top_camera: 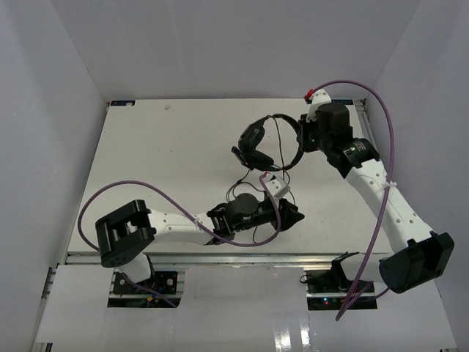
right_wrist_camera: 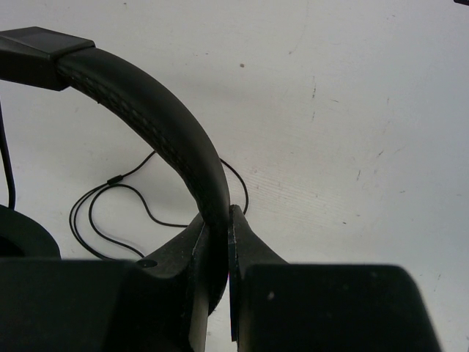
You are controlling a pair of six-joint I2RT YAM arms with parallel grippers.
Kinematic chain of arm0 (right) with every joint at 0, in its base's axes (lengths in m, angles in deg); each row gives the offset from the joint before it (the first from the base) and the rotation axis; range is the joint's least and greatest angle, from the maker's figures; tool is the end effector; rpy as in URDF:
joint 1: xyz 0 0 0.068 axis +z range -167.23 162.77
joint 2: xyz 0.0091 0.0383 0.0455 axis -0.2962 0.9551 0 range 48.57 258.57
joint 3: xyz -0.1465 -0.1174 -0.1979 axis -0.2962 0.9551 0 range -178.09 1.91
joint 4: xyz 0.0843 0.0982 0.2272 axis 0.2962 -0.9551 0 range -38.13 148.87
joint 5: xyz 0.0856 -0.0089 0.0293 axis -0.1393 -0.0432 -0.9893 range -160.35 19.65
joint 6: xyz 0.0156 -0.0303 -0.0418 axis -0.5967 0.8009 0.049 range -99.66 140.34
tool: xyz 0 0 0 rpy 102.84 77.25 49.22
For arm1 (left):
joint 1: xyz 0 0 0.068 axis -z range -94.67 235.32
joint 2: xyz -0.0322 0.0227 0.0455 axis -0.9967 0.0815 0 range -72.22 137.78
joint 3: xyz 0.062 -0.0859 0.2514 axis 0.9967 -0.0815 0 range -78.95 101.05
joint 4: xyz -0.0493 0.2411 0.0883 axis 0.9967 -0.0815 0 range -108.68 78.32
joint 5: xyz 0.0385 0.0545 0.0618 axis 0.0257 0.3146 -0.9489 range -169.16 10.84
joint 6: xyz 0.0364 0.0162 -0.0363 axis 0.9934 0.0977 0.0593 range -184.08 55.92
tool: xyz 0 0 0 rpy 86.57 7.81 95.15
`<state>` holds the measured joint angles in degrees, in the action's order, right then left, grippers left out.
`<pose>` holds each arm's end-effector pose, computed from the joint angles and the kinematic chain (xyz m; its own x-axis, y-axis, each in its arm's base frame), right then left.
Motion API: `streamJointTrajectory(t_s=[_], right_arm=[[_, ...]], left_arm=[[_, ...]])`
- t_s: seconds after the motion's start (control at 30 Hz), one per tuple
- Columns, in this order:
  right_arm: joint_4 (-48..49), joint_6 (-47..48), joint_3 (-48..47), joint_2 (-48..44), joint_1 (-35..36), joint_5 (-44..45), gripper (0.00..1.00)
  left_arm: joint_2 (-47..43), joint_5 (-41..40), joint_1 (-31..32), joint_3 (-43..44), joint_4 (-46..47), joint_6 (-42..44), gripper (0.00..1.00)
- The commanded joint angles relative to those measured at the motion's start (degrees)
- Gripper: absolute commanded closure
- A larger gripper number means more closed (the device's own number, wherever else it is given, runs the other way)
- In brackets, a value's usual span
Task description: Wrap the headphones
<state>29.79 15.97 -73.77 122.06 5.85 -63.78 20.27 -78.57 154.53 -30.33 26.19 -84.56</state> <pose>0.2639 0.1081 0.3865 -0.4374 -0.1040 -0.8933 -0.2630 0.9647 0.0165 0.1270 -0.3355 0.2393 -0.3631 -0.0291 -0.9313 0.8662 0.3577 -0.3489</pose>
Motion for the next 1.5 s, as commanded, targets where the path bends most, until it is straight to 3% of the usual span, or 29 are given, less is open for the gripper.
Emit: streamJointTrajectory(t_s=[0.0,0.23,0.43,0.7,1.07,1.37,1.47], right_arm=[[2.7,-2.7,-2.7,-2.8,-0.8,-3.4,0.92],[2.7,-3.1,-2.0,-4.1,-1.9,-6.0,0.92],[2.7,-2.8,-2.0,-4.4,-2.7,-7.4,0.92],[1.8,-2.6,-3.3,-4.1,-3.5,-10.5,0.92],[-0.5,-2.0,-7.2,-6.2,-3.9,-14.3,0.92],[-0.8,-2.7,-8.1,-7.4,-5.5,-16.9,0.92],[-0.9,-3.0,-8.2,-7.8,-5.8,-17.7,0.92]], left_arm=[[6.6,-3.7,1.0,-2.9,27.2,10.0,0.53],[17.1,-5.1,2.2,-4.5,36.6,11.7,0.54],[14.3,-8.0,4.1,-14.3,44.2,17.1,0.55],[8.9,-16.4,5.1,-24.9,46.1,20.9,0.30],[16.9,-16.9,0.7,-17.4,44.3,21.1,0.18],[20.3,-10.8,-1.3,-7.8,41.8,18.3,0.17],[21.3,-13.7,-1.6,-5.0,37.5,17.3,0.20]])
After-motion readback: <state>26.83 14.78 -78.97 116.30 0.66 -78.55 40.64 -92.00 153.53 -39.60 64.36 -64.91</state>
